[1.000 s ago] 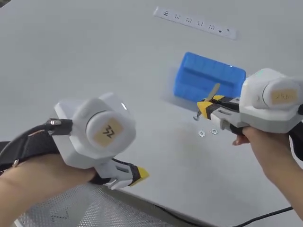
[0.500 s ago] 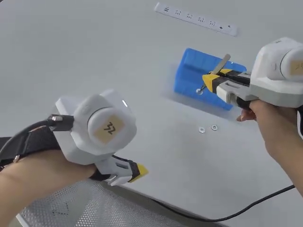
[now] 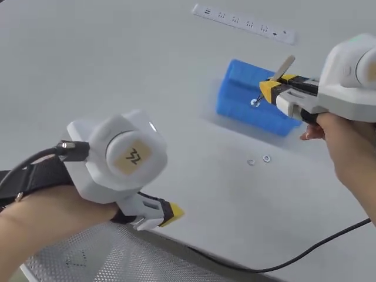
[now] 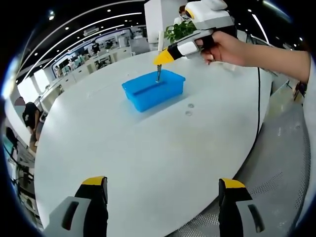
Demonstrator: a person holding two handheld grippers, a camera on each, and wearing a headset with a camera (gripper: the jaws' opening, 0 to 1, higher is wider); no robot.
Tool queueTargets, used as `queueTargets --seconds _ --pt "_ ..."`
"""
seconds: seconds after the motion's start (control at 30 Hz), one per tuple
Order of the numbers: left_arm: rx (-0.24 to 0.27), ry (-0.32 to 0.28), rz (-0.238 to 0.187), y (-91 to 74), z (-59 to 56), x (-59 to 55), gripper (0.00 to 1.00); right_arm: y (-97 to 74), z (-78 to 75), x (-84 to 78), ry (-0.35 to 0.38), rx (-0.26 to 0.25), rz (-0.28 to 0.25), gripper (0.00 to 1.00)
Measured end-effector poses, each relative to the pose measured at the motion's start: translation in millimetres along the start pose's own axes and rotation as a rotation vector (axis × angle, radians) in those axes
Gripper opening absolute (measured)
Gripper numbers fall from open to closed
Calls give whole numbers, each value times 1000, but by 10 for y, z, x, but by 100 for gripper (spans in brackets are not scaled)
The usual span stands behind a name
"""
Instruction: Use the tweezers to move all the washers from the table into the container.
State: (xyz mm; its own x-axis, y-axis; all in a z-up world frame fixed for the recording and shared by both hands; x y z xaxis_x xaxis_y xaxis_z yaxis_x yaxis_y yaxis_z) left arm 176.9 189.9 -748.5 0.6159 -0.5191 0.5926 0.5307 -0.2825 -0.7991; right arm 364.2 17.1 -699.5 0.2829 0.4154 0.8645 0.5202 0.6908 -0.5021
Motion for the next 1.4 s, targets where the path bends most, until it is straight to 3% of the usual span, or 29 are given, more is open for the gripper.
queueTargets --seconds 0.13,0.43,1.1,1.4 --pt "1 -3 -4 -6 7 11 96 65 -72 20 7 -16 -3 3" --pt "5 -5 -8 -24 26 17 96 239 -185 -174 -11 -34 65 3" --pt "-2 -12 -21 -66 -23 33 95 481 -199 -467 10 -27 157 3" --pt "-6 -17 -10 -47 -21 3 95 523 -236 -460 39 -27 154 3"
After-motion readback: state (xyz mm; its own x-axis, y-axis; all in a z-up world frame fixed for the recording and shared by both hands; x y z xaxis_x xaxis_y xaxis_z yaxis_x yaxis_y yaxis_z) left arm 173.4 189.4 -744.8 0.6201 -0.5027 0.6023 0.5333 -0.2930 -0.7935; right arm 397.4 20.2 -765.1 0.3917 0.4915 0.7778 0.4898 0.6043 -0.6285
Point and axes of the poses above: the centre of the closed fingertips' face, and the gripper's own axes: y roughly forward along the fingers, z roughly to its left, x roughly out of its top, the point moved 8 cm from there along -y, roughly backward along the fingers, and after that the axes turned 3 degrees about y, right-handed, at the moved point
